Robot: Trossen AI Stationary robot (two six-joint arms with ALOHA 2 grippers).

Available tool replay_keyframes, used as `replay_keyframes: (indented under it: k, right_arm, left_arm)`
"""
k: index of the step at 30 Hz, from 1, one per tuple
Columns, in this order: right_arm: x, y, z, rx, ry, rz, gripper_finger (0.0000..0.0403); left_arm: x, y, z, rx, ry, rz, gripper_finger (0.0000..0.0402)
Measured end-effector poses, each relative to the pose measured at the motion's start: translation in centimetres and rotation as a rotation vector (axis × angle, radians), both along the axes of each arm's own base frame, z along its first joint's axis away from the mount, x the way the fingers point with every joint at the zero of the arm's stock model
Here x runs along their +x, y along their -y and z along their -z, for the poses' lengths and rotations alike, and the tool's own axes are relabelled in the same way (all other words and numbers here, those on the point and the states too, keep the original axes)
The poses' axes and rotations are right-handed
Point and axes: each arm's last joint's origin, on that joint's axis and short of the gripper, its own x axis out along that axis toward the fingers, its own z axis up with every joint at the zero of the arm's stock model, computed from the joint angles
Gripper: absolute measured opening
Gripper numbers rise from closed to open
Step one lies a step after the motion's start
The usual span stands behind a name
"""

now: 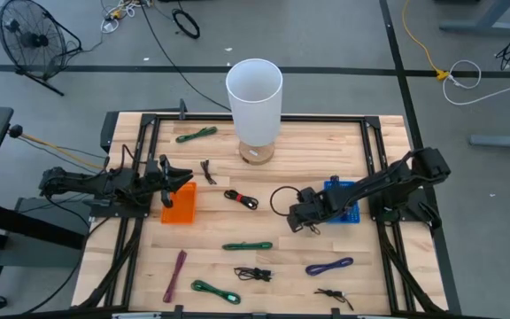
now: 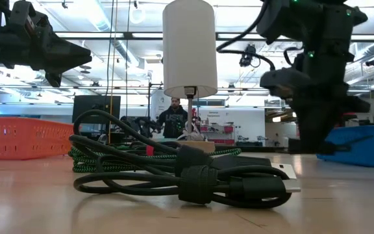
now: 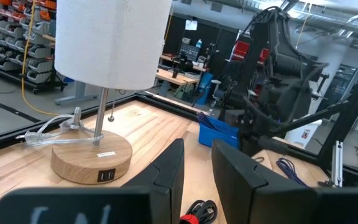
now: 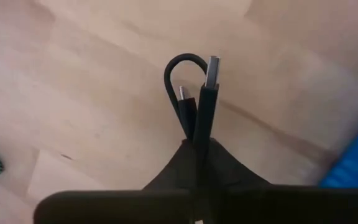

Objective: Pick & Place USB Port
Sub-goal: Put the black charger cable into the orange bin

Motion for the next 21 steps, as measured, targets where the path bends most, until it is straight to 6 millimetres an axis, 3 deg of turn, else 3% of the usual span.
replay_keyframes:
  k: [12, 21]
  right_arm:
    - [-1.2, 2.1, -5.7, -0.207, 0.178, -0.084, 0.0001]
    - [-0.7, 3.5, -10.7, -0.467, 0.507, -0.288, 0.0000]
  left_arm:
    - [0.0, 0.0, 0.0, 0.001, 0.002, -0.002, 0.0085]
    - [-0.2, 0.0, -1.6, -0.021, 0.174, 0.023, 0.0085]
